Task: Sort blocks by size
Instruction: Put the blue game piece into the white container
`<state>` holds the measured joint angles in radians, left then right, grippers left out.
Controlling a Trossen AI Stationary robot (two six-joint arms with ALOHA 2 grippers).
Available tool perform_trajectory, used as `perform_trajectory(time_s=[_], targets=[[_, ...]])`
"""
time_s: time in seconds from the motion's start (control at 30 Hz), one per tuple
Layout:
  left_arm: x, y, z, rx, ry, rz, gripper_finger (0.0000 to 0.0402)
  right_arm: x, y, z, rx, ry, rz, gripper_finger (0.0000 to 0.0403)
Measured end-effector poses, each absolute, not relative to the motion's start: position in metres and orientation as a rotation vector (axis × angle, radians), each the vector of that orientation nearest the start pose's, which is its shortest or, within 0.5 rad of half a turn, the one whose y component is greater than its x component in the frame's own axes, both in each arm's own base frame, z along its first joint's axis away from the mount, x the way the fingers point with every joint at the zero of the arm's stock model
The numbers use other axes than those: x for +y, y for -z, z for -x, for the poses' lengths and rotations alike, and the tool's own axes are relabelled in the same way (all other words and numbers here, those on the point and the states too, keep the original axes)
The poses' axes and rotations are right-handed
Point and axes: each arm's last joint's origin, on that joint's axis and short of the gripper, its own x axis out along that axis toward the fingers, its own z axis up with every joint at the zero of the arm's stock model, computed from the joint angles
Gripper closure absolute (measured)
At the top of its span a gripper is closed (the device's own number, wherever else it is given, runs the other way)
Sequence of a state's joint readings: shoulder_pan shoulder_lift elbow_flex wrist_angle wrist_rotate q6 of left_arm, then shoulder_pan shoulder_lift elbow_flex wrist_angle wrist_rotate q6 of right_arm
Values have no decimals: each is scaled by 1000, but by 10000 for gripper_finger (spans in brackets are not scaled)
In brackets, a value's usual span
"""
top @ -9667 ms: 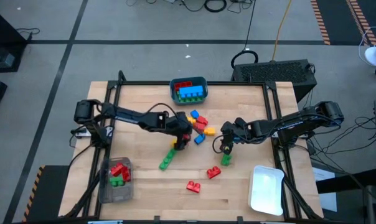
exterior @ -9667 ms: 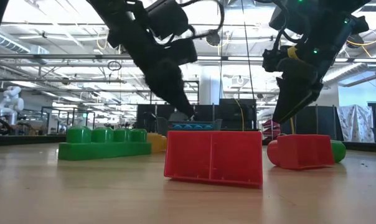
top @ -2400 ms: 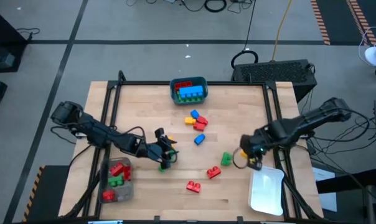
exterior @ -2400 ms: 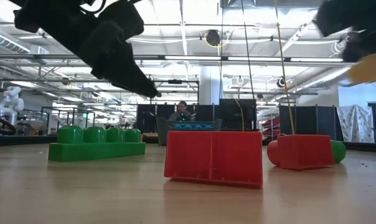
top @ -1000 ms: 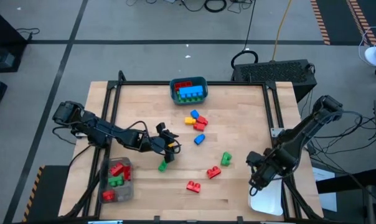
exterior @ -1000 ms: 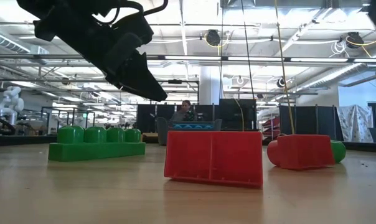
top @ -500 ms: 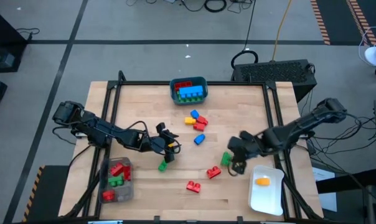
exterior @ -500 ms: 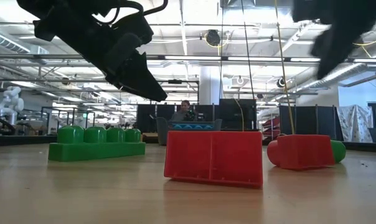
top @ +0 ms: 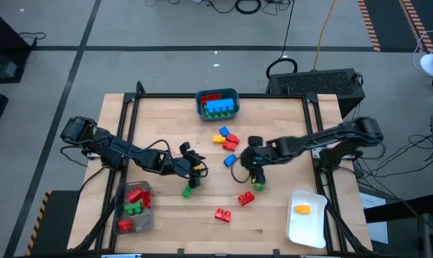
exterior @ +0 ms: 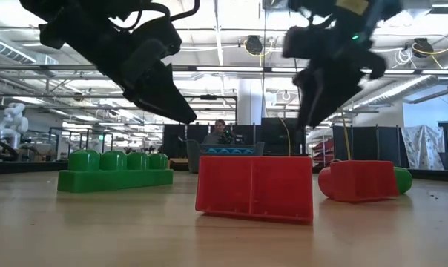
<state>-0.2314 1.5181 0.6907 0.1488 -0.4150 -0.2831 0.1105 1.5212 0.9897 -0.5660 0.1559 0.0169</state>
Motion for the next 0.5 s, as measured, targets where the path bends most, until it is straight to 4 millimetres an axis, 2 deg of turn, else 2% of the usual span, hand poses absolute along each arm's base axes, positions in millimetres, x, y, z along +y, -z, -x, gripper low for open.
perform_trajectory(time_s=[0.27, 0.5], targets=[[-55, -166, -283, 634, -282, 88, 187, 7, -196, -344, 1111, -69, 377, 176], [-61, -166, -281, 638, -265, 88, 187, -4, -178, -372, 1168, -219, 416, 176]])
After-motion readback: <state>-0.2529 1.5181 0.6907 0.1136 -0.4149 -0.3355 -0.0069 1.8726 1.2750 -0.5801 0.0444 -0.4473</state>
